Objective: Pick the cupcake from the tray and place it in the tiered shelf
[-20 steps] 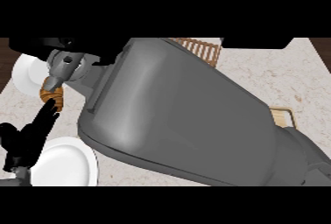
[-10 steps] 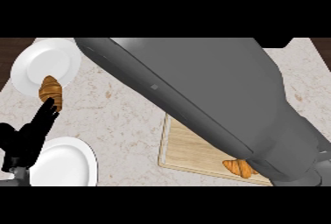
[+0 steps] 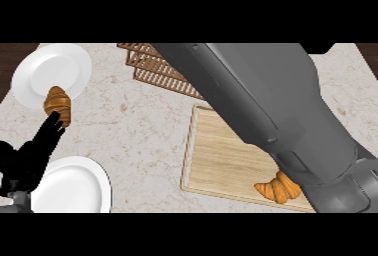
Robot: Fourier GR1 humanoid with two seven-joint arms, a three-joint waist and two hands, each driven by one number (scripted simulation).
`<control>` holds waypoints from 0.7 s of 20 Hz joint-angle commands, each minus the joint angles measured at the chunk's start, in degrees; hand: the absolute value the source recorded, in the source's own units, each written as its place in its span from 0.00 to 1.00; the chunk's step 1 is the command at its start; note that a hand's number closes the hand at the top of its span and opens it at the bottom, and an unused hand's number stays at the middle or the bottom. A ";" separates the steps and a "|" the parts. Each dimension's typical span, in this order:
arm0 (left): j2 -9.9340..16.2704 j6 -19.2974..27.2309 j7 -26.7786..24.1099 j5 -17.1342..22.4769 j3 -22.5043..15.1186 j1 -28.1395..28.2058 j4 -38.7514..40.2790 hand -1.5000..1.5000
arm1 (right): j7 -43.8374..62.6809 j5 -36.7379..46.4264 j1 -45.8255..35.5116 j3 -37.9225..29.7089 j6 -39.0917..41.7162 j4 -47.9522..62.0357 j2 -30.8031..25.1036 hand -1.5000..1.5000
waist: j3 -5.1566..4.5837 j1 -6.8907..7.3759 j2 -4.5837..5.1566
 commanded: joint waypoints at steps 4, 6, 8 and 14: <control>-2.42 2.30 0.12 -2.27 -0.99 0.43 -0.38 0.50 | -0.72 1.28 3.03 -4.89 -7.17 4.47 -1.15 1.00 | 0.04 -0.07 0.05; 1.29 -1.66 1.15 0.86 2.00 1.82 -2.25 0.50 | -1.23 2.15 6.27 -4.55 -7.99 5.64 -0.24 1.00 | 0.05 0.21 -0.01; -1.52 -0.16 -0.78 -1.19 -0.05 -2.52 2.74 0.50 | 2.62 4.41 5.89 -6.53 -14.31 6.84 -0.90 1.00 | -0.02 -0.34 0.39; -2.15 -0.20 0.15 -1.51 0.19 0.24 -0.46 0.50 | -4.82 4.78 4.60 -7.52 -9.92 13.91 -2.04 0.00 | 0.02 0.22 0.16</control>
